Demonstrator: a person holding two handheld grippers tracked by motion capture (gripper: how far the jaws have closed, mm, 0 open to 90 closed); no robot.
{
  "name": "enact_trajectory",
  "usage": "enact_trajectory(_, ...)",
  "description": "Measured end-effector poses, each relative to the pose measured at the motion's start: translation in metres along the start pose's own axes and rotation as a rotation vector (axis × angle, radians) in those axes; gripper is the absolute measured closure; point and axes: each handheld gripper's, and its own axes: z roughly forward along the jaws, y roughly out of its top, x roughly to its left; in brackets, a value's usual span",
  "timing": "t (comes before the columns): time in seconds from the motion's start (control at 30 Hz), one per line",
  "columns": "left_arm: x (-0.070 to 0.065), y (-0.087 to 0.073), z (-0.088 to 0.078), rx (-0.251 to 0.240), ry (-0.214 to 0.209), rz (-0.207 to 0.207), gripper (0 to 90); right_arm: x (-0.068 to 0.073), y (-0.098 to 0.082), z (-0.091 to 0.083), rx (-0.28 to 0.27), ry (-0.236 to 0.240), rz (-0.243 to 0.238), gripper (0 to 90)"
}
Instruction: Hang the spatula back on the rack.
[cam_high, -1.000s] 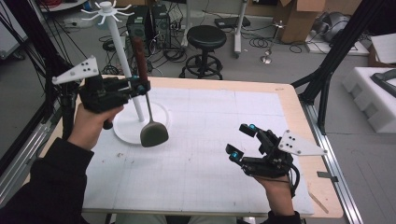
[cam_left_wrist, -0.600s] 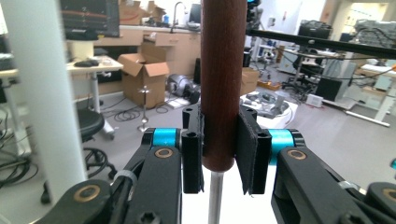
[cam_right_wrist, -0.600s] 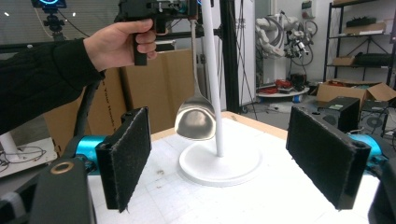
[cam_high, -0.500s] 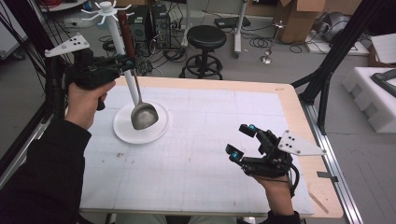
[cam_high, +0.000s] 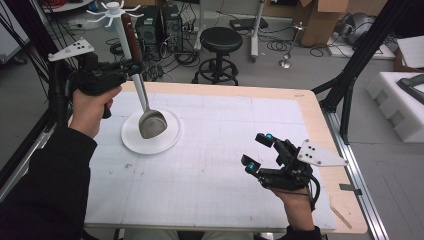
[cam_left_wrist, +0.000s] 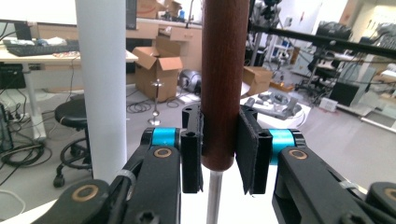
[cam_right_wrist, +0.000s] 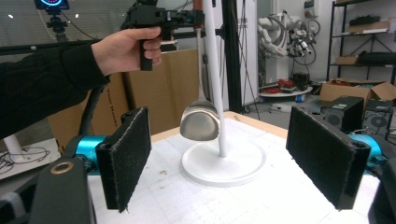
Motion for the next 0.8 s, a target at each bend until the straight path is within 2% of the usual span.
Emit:
enact_trajectory(0.07,0.001,-0.004,-0.007,-0.006,0.018,0.003,58.9,-0.001,-0.001,-0.002,0.0,-0.008,0.0,20.7)
enact_trajectory(0.13,0.001,-0.01,-0.016,-0.03,0.034,0.008,50.6,-0.002,-0.003,-0.004,0.002,-0.026,-0.001,20.2)
enact_trajectory(0.23,0.002,-0.023,-0.029,-0.04,0.023,-0.03,35.8,-0.005,-0.006,-0.008,0.012,-0.065,-0.004,19.5)
enact_trajectory(0.3,0.0,-0.033,-0.037,-0.034,0.032,-0.01,27.9,-0.008,-0.01,-0.011,0.024,-0.097,-0.004,19.2)
enact_trajectory(0.37,-0.001,-0.045,-0.045,-0.031,0.019,0.0,20.0,-0.011,-0.014,-0.013,0.03,-0.129,-0.003,18.9)
enact_trajectory(0.5,-0.002,-0.072,-0.057,-0.04,-0.022,0.01,18.2,-0.016,-0.023,-0.018,0.038,-0.169,0.021,18.5)
enact_trajectory(0.63,-0.006,-0.097,-0.068,-0.045,-0.031,0.051,17.5,-0.021,-0.035,-0.022,0.083,-0.23,0.016,18.4)
enact_trajectory(0.73,-0.012,-0.116,-0.078,-0.04,-0.041,0.057,17.4,-0.024,-0.045,-0.026,0.112,-0.251,0.016,18.1)
enact_trajectory(0.8,-0.015,-0.13,-0.084,-0.036,-0.044,0.054,17.4,-0.024,-0.052,-0.028,0.141,-0.274,-0.003,18.1)
